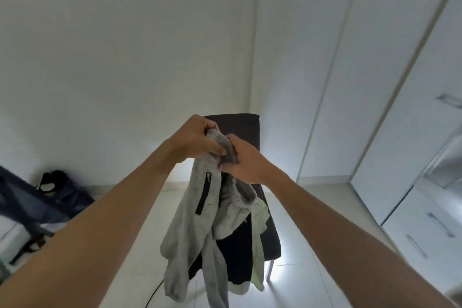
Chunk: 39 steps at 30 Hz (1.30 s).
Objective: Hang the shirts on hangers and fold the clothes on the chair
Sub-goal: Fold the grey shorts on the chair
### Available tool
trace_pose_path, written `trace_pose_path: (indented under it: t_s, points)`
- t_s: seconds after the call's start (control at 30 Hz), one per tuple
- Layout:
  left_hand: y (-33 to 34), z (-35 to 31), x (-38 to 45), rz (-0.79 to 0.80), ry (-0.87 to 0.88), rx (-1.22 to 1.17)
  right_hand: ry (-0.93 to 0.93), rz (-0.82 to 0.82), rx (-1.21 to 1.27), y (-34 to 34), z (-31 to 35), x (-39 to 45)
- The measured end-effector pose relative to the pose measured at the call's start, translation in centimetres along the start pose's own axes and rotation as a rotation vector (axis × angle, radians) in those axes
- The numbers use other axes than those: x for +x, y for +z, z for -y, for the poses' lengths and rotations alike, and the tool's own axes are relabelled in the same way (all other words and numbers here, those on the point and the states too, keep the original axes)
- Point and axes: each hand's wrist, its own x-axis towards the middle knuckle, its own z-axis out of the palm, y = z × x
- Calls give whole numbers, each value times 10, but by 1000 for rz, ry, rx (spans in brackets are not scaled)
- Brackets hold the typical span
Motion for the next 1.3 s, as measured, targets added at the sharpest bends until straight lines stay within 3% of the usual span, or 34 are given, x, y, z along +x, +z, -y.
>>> trace_pose_path:
  t_s: [0.1,0.23,0.33,0.43,0.67,0.77,0.9,1.0,1.07,1.17,1.3]
  points:
    - [-8,-45,-12,-20,45,-10,37,-76,78,0,9,-16]
    - [-31,-89,-34,-79,33,28,130,160,-276,-21,-25,-63]
    - [-43,-94,-53,-102,-48,162,128,216,-582,-55,-45,-93]
    - [-28,-75,-78,-168,-140,326,32,255,-689,-84,-37,-105]
    - [8,-50,-123,-339,-190,334,-86,36,-918,-112,-10,-123]
    - [16,-53,-132,-395,-174,318,-113,-42,-910,-113,-5,-128]
    - [21,-68,-133,-379,-143,368,-63,110,-922,-128,12,-126]
    - [14,-71,-135,-384,-143,410,-176,55,-948,-143,26,-129]
    - [5,-68,-139,-369,-145,421,-127,33,-914,-151,31,-132]
    - [-9,-62,-143,-354,-131,433,23,82,-623,-159,38,-131]
    - [-29,-57,-144,-396,-87,378,55,-130,-271,-158,51,-126]
